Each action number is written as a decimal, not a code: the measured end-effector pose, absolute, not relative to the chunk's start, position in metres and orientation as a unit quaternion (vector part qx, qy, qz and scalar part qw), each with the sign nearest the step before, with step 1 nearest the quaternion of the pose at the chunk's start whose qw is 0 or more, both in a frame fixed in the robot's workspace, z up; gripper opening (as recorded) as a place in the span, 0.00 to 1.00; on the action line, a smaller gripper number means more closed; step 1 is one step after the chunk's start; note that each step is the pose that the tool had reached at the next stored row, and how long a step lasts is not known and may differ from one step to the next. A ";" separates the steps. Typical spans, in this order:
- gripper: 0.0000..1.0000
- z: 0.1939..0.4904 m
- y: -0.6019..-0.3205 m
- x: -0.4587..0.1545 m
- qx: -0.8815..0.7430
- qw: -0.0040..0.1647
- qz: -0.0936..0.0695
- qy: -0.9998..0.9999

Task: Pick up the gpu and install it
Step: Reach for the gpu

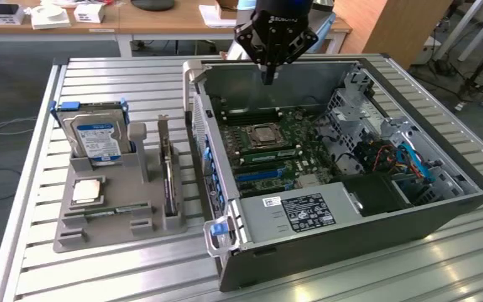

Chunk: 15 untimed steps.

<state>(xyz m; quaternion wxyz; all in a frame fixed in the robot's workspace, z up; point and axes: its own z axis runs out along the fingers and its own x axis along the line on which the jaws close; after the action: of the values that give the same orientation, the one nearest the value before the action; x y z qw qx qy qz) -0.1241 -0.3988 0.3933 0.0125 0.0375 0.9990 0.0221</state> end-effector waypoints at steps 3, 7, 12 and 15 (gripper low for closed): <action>0.11 0.393 -0.399 -0.125 0.037 0.012 0.022 0.999; 0.11 0.393 -0.399 -0.131 0.037 0.012 0.022 0.999; 0.11 0.393 -0.399 -0.143 0.037 0.012 0.022 0.999; 0.11 0.393 -0.399 -0.150 0.037 0.012 0.022 0.999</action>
<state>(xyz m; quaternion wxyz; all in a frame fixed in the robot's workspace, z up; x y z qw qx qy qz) -0.1499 -0.3989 0.3931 0.0125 0.0374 0.9990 0.0221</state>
